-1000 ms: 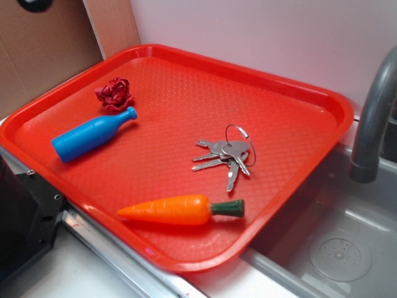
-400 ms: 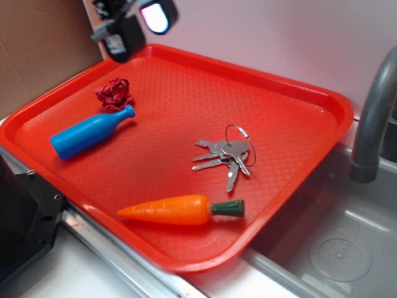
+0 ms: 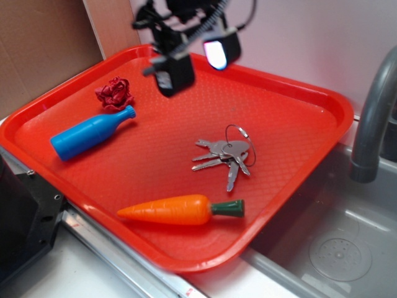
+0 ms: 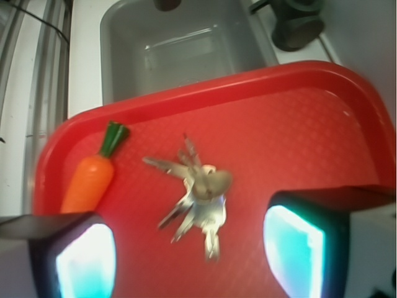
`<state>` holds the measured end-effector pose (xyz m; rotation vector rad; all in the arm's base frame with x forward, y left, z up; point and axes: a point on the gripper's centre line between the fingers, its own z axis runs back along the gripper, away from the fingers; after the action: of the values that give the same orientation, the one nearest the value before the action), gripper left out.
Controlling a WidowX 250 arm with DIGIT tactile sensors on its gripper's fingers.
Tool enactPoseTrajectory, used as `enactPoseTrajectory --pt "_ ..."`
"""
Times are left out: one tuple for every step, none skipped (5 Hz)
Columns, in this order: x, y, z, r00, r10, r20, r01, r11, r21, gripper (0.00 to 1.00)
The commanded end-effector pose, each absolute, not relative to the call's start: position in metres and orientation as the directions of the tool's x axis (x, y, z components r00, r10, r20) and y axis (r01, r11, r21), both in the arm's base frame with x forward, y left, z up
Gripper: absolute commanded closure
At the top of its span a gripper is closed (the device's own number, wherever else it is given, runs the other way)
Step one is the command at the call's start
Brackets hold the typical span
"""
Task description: Grab the silver keys.
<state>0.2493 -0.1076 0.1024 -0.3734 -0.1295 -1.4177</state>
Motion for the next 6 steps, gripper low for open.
enactPoseTrajectory --pt "0.246 -0.146 0.077 0.008 -0.955 0.296 0.987 -0.039 -0.155 0.00" --pt "0.243 -0.148 0.056 0.020 -0.976 0.216 0.988 -0.013 -0.153 0.00" --pt "0.244 -0.138 0.044 0.069 -0.982 0.175 0.984 0.038 -0.176 1.00" --pt "0.247 -0.138 0.035 0.079 -0.989 0.124 0.984 0.057 -0.171 1.00" --pt "0.247 -0.136 0.034 0.085 -0.989 0.118 0.983 0.064 -0.171 1.00" --pt "0.247 -0.136 0.037 0.095 -0.986 0.138 0.984 0.072 -0.163 1.00"
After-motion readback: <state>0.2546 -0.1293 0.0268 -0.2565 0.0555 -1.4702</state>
